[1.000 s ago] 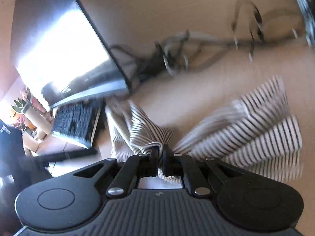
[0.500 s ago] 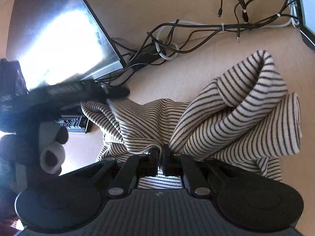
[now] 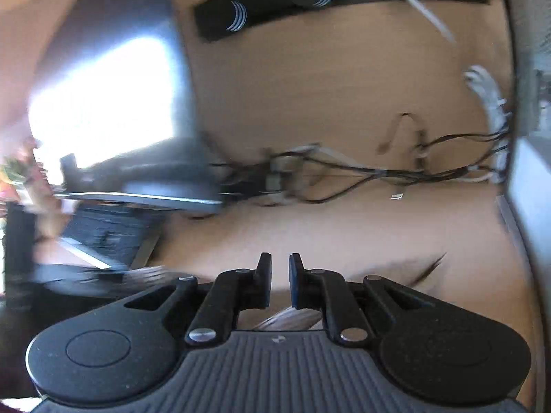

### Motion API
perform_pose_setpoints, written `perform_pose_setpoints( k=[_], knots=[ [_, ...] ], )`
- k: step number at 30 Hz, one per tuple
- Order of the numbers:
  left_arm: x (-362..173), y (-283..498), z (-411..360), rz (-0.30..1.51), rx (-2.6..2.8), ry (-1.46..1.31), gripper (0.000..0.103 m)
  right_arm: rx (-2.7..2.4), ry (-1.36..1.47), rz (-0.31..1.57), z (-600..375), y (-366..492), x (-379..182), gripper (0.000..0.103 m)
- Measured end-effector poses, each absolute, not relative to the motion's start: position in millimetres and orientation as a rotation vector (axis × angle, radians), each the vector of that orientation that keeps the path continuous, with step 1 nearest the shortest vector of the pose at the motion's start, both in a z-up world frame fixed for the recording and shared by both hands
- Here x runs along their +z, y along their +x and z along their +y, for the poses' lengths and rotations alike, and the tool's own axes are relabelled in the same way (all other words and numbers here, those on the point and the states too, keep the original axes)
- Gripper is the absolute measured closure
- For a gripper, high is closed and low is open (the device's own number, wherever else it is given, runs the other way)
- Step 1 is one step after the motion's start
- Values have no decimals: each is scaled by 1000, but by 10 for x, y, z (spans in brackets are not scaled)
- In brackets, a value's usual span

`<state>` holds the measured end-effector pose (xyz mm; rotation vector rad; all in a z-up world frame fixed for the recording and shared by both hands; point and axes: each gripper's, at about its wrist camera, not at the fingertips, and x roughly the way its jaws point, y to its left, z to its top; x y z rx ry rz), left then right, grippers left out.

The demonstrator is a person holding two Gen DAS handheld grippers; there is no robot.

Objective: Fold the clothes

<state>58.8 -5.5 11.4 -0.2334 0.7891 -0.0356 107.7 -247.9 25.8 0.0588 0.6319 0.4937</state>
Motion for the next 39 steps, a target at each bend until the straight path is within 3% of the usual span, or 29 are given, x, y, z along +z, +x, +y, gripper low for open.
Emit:
perform_pose_setpoints(
  k=[4, 10, 15, 17, 21, 29, 31, 33, 39],
  knots=[
    [102, 519, -85, 783, -45, -206, 43, 424, 76, 718, -2687, 1155, 10, 93],
    [22, 501, 143, 800, -34, -291, 30, 447, 157, 800, -2804, 786, -212, 93],
    [267, 434, 296, 752, -20, -300, 32, 439, 178, 790, -2775, 621, -320, 93],
    [487, 384, 328, 698, -1, -257, 40, 438, 181, 788, -2770, 611, -317, 93],
    [825, 422, 293, 633, -79, -258, 39, 430, 174, 780, -2748, 617, -302, 93],
    [293, 595, -88, 798, -211, -249, 39, 438, 194, 799, -2801, 613, -277, 92],
    [146, 577, -101, 823, -213, -245, 39, 441, 204, 807, -2800, 652, -187, 86],
    [118, 576, -86, 829, -216, -252, 39, 473, 217, 763, -2801, 651, 8, 66],
    [92, 557, -94, 831, -232, -227, 33, 470, 108, 635, -2707, 768, 345, 62]
  ],
)
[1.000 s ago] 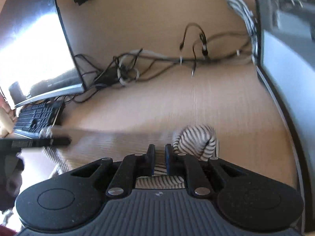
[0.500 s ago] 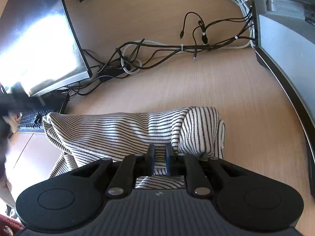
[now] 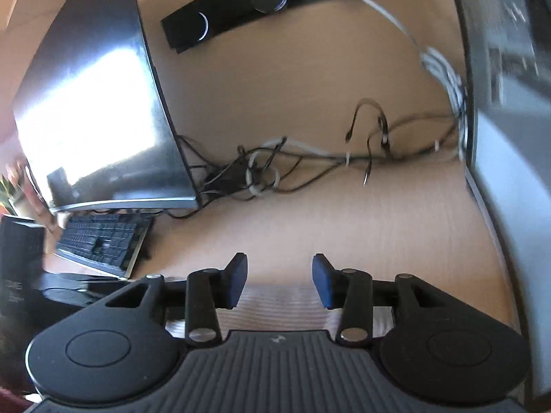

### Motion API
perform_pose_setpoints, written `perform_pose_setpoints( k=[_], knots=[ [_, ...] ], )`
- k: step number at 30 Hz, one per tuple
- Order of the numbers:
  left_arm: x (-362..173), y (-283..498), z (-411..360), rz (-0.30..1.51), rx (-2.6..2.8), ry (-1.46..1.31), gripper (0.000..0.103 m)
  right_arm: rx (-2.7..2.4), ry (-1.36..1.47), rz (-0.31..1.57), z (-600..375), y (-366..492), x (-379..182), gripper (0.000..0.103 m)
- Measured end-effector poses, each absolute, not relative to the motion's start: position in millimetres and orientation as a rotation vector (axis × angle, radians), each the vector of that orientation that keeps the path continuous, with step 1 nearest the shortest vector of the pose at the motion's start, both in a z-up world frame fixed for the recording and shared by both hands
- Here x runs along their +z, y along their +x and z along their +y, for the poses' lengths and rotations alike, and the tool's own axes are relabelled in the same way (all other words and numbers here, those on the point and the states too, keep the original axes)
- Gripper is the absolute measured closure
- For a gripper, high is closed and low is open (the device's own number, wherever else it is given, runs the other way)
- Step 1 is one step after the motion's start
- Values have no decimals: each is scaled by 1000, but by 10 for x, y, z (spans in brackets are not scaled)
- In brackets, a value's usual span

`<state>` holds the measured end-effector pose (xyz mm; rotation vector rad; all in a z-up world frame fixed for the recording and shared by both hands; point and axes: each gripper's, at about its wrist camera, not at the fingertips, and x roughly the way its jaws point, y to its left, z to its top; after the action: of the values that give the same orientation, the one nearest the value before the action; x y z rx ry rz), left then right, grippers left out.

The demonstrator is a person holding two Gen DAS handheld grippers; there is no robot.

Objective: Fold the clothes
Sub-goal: 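Open both grippers and lift them off the folded sweater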

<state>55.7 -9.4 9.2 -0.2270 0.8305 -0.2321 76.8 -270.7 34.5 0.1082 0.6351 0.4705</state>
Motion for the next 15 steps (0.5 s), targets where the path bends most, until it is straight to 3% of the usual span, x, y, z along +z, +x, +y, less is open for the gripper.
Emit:
perform_pose_setpoints(
  k=[6, 15],
  knots=[
    [106, 552, -154, 829, -250, -208, 26, 418, 7, 735, -2694, 714, -77, 62],
    [116, 537, -195, 826, -268, -207, 13, 400, 31, 757, -2722, 641, -75, 62]
  ],
)
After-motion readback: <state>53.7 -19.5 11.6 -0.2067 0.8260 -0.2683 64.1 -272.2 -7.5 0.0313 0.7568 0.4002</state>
